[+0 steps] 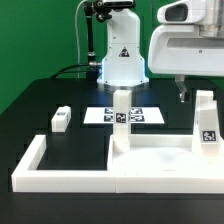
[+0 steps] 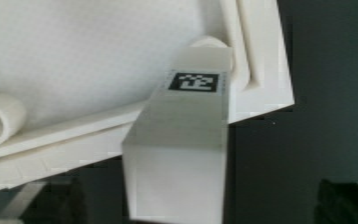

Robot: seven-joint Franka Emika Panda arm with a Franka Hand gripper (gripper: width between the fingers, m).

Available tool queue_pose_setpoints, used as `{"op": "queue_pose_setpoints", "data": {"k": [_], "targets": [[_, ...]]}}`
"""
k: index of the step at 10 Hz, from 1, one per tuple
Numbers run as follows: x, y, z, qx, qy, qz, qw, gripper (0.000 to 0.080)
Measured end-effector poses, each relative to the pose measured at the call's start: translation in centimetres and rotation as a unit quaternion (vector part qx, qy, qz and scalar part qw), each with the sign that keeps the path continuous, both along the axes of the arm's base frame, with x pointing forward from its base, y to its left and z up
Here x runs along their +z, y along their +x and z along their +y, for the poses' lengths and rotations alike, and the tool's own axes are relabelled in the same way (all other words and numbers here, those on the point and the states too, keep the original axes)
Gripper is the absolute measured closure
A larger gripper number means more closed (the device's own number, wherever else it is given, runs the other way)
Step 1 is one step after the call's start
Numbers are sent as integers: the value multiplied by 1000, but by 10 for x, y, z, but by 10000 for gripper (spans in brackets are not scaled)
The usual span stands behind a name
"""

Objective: Assemble desk

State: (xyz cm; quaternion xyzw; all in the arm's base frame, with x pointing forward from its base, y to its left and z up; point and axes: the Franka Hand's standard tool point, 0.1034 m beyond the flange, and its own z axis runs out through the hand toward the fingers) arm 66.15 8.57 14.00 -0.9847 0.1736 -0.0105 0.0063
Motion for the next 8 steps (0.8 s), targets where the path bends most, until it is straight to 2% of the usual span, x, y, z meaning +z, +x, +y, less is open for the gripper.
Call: {"op": "queue_pose_setpoints", "data": {"k": [3,5,6,7,8], "targets": [[-18,-7,2,3,-4,-6,1000,151],[-18,-7,2,2,-4,-6,1000,151],[-18,-7,2,-5,-4,-6,1000,278],[-18,-7,2,-15,-4,-6,1000,278],[-18,-7,1,-15,-4,-6,1000,418]]}}
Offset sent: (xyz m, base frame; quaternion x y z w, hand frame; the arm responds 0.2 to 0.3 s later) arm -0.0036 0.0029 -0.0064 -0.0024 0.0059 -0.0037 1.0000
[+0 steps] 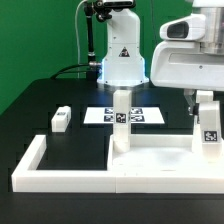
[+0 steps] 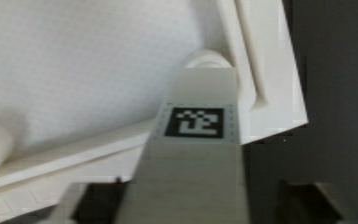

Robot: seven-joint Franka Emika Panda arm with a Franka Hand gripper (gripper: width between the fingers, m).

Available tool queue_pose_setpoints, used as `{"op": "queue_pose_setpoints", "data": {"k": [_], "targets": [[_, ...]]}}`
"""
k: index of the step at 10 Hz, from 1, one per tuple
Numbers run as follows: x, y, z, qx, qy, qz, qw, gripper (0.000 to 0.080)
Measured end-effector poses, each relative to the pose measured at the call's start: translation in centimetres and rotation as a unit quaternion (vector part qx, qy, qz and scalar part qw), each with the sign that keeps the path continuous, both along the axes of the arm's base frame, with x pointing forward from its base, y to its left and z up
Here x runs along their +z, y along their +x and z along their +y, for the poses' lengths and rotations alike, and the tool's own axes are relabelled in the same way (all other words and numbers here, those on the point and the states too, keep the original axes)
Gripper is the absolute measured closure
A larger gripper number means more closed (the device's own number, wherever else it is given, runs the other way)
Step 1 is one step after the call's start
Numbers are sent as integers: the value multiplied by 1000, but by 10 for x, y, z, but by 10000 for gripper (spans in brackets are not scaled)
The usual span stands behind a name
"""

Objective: Assemble desk

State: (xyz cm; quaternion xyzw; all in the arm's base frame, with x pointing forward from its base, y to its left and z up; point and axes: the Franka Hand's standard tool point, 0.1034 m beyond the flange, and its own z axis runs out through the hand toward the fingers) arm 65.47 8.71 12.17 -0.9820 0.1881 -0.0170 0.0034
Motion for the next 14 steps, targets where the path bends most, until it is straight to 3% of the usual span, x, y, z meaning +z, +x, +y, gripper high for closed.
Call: {"op": "queue_pose_setpoints", "data": {"k": [1,4,7,11,14], "targets": [[0,0,0,-1,0,-1,1000,506],[0,0,0,-103,5,0,995,506],[-2,4,-1,-236,13,-20,972,506],[-3,0,6,-471,30,-27,881,505],[-4,-6,29,-586,39,-31,809,502]]}}
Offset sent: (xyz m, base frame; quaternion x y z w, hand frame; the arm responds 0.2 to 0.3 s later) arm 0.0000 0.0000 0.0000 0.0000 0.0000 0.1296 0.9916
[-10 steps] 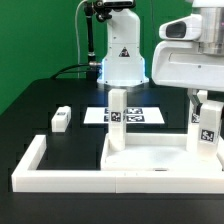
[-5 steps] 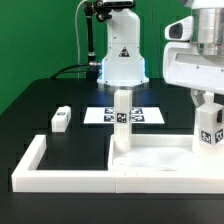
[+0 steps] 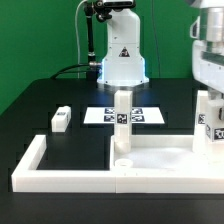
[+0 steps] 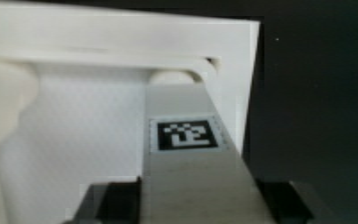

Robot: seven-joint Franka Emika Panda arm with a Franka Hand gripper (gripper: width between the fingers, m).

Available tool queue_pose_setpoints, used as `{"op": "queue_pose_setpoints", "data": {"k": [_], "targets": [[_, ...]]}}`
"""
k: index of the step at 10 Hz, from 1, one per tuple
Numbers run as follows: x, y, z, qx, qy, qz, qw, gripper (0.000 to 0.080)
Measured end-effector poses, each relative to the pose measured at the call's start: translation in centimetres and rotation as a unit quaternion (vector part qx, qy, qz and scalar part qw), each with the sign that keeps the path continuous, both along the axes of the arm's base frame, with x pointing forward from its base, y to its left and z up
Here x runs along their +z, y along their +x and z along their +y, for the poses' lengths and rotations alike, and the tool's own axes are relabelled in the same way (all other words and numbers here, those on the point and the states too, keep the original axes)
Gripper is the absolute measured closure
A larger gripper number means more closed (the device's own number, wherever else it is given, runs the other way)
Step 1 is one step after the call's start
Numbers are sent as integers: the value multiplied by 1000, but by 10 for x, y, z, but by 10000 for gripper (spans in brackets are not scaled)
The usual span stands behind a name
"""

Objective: Assemble desk

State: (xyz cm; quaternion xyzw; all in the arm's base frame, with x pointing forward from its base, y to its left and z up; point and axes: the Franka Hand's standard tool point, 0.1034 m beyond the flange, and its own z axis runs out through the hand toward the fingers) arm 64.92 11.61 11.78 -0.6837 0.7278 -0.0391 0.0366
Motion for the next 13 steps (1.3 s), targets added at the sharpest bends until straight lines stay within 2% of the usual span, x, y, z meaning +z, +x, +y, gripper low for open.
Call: {"op": "queue_pose_setpoints", "data": {"k": [2,4,5,6,7,8,9,13], "targets": [[-2,-1,11,-55,10,-6,998,503],[-2,-1,11,-71,16,-6,997,503],[-3,-1,11,-67,15,-6,998,406],[-3,-1,11,-59,15,-6,998,272],[1,-2,8,10,7,1,1000,272],[3,-7,8,64,-3,15,998,175],[2,-10,12,111,-15,22,993,158],[1,-10,11,259,-30,23,965,151]]}}
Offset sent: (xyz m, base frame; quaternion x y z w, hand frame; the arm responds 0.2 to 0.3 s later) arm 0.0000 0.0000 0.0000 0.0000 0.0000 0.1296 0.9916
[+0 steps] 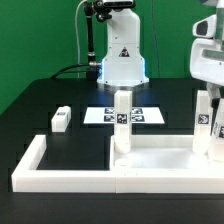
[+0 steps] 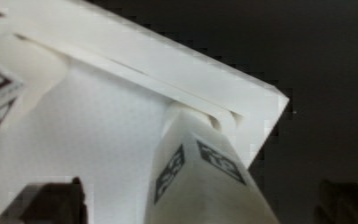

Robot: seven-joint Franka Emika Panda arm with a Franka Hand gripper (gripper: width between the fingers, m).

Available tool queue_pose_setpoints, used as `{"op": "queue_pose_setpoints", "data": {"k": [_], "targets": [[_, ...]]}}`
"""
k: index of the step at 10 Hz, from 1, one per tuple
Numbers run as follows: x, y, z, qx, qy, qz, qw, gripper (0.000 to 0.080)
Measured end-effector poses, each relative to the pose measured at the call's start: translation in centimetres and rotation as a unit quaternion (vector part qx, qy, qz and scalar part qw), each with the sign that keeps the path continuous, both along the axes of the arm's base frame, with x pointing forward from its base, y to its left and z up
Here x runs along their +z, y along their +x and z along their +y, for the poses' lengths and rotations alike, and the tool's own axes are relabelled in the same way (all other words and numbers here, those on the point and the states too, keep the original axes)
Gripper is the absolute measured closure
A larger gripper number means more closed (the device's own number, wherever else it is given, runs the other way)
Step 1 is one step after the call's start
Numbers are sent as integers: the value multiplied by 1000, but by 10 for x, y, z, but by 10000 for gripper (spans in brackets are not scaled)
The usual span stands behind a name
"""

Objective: Assemble desk

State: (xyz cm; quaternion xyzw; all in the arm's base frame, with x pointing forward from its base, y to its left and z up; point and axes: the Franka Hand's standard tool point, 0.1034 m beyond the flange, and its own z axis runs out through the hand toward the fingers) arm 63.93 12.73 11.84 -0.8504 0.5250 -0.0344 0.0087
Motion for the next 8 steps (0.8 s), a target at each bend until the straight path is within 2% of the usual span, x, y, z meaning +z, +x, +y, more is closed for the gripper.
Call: {"op": "queue_pose_setpoints", "data": {"k": [1,2,3,5,7,8], "targets": [[2,3,-5,122,-17,9,992,151],[3,8,-8,230,-32,7,973,151],[2,7,-7,257,-35,9,966,151],[2,7,-7,242,-34,8,970,151],[2,7,-7,225,-33,8,974,418],[1,6,-8,188,-29,7,982,509]]}}
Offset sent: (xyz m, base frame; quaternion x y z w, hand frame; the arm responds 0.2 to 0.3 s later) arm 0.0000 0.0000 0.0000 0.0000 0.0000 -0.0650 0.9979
